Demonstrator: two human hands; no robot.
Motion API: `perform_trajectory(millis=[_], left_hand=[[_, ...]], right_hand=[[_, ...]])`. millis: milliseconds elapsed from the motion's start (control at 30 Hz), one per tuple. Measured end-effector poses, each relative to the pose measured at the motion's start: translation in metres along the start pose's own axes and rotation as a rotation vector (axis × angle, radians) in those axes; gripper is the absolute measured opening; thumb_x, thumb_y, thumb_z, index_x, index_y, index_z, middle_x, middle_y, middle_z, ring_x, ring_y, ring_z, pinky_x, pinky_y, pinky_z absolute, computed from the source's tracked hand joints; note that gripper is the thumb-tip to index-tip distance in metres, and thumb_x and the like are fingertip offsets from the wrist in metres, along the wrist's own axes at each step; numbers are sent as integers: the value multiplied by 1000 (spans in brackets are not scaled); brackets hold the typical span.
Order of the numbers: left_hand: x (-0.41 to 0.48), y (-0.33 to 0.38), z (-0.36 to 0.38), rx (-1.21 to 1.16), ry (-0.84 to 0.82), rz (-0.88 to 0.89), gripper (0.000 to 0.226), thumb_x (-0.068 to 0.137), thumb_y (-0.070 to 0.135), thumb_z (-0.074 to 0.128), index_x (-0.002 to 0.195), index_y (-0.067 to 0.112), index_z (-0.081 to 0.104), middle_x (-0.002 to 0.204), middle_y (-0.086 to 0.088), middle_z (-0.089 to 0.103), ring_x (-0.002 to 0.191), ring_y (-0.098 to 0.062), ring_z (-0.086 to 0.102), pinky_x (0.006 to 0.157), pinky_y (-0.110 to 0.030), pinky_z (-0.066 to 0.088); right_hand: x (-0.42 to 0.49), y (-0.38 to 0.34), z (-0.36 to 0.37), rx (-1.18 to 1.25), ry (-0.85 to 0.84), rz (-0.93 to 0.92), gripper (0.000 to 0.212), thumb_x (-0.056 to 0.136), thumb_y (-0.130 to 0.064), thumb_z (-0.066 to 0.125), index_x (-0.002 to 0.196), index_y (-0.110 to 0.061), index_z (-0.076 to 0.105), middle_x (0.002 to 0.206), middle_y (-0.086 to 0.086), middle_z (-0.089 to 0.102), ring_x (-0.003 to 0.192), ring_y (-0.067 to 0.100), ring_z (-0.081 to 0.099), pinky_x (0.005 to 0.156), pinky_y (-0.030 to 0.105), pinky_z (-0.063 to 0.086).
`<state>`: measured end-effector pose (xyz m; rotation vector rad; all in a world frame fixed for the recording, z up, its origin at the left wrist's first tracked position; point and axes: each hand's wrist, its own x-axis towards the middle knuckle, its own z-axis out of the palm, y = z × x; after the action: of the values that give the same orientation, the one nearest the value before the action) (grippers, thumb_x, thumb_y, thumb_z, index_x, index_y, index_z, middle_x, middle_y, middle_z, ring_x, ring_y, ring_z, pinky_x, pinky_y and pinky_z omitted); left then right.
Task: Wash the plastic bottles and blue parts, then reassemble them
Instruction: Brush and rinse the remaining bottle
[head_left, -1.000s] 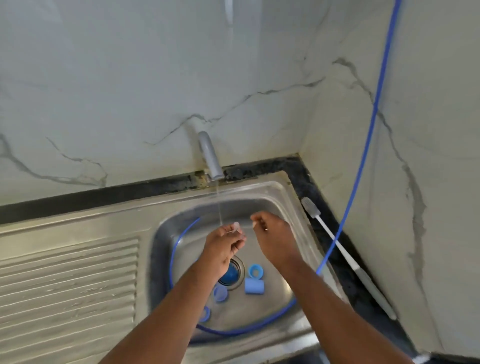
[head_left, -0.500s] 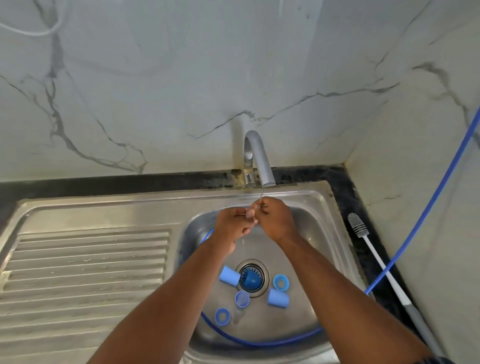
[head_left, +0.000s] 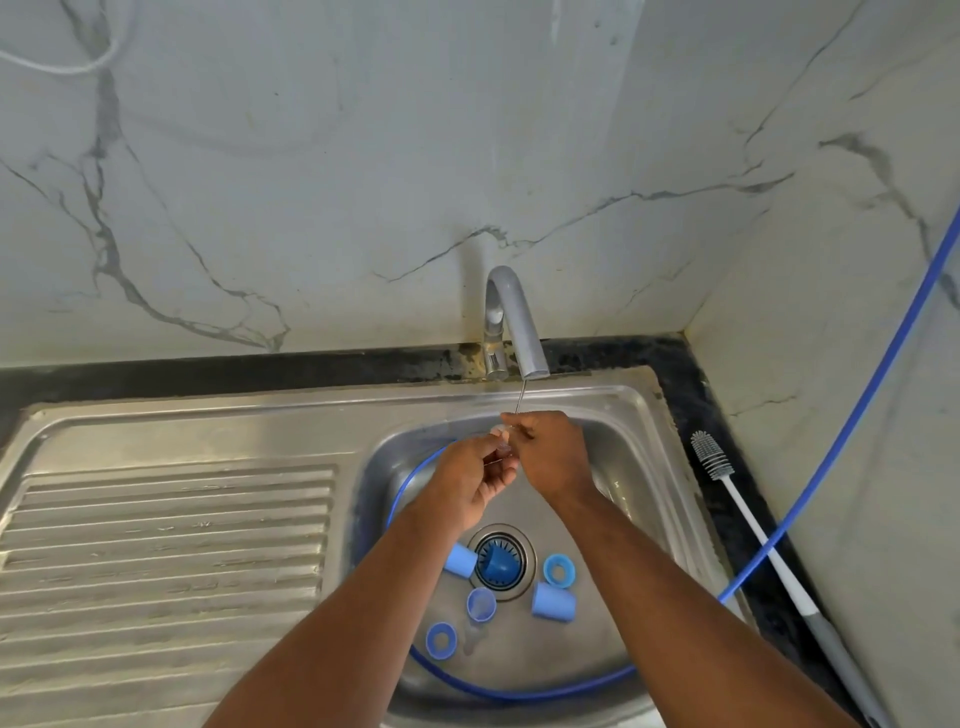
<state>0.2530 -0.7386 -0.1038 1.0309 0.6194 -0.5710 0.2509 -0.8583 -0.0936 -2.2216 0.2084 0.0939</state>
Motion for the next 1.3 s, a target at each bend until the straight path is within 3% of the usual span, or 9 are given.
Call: perform_trajectory(millis=[100,200,433,600,767,900,1067,1200,1300], left_hand=[[-1,6,2,-75,4,-9,18,99,15,61,83,6,64,62,-5,62,58,-14,57,63,-27,50],[-4,10,-2,-85,-13,-4,26,97,31,67,92,5,67,65,-6,66,59,-13,57,61,-25,49],[-4,9,-3,79,-63,83,21,99,27,63,96,7,70,78,-7,64,66,-15,59,67,-29,53],[2,11,3,162,-3,106,22,100,23,62,84,8,67,75,-8,65,65,-15,57,65,-28,54],[4,8,4,242,-16,213,30,104,28,56,93,5,70,81,-11,66,64,-15,56,63,-27,53],[4,11,5,211,-50,227,13,98,7,59,90,2,68,81,-13,72,79,-23,68,80,-33,58],[6,12,1,296,-74,331,7,87,7,74,88,1,77,97,-29,73,101,-43,70,98,-45,56],[6,12,3,473,-46,412,36,76,5,85,107,8,68,101,-16,75,96,-30,74,88,-44,61],[3,19,13,505,10,340,29,82,0,79,104,8,62,102,-19,71,90,-30,74,78,-41,64]], right_hand=[[1,-6,-3,-68,44,-30,13,94,-27,68,93,-19,78,85,-4,76,78,6,69,78,25,57],[-1,-7,-4,-121,54,-45,24,92,-37,69,76,-19,67,69,-4,67,67,10,65,66,27,54],[3,-10,-12,-67,50,7,8,91,-14,69,91,-18,76,82,-10,70,73,-5,61,63,5,40],[1,-10,-7,-59,76,27,9,91,-23,71,84,-19,74,77,-9,71,71,2,66,65,15,51],[9,1,-6,67,70,144,29,91,-36,71,70,-16,68,68,2,73,66,18,74,69,43,64],[5,5,-13,274,61,210,10,84,-12,79,82,-11,69,78,4,75,71,15,75,71,39,64],[-1,18,-17,244,-52,188,34,80,-8,80,105,-23,64,90,2,74,83,18,73,71,40,64],[-1,17,-15,121,-42,24,29,83,-9,77,108,-25,73,91,-13,73,83,-1,68,78,20,57],[-4,12,-14,20,-16,-52,20,90,-11,68,102,-26,73,85,-15,71,80,-3,65,70,7,48]])
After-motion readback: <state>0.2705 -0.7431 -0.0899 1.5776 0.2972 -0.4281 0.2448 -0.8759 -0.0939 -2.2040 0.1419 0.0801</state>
